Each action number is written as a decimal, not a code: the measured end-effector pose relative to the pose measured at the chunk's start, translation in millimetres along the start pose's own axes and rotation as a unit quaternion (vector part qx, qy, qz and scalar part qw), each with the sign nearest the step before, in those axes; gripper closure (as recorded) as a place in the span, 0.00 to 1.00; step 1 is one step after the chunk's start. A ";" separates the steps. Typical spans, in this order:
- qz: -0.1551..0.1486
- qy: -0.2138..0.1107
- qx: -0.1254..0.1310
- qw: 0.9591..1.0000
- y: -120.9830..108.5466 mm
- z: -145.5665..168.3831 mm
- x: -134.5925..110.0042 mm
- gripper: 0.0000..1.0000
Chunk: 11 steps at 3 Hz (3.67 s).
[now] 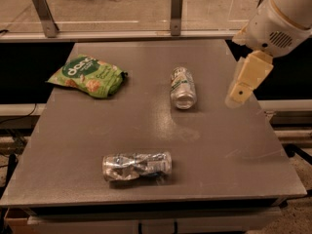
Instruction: Place 7up can upright
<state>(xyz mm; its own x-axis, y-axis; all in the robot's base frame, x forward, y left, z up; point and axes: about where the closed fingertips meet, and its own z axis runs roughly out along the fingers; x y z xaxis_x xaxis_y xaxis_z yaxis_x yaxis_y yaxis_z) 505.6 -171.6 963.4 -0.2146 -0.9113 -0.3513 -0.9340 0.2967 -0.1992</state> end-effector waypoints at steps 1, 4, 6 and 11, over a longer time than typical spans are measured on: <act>0.042 -0.027 -0.003 0.999 -28.7 30.1 -31.6 0.00; 0.239 -0.001 0.041 0.970 -68.2 110.1 -89.1 0.00; 0.361 0.087 0.084 0.925 -85.1 155.8 -68.5 0.00; 0.387 0.028 0.107 0.916 -112.9 145.2 -80.4 1.00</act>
Offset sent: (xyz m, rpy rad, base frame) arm 0.1246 0.0888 -0.0382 0.2903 0.1252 -0.5625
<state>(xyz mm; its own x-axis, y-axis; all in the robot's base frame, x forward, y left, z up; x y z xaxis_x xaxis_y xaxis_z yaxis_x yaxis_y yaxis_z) 669.8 -90.5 881.3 -0.8079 -0.4169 -0.4165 -0.4205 0.9030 -0.0883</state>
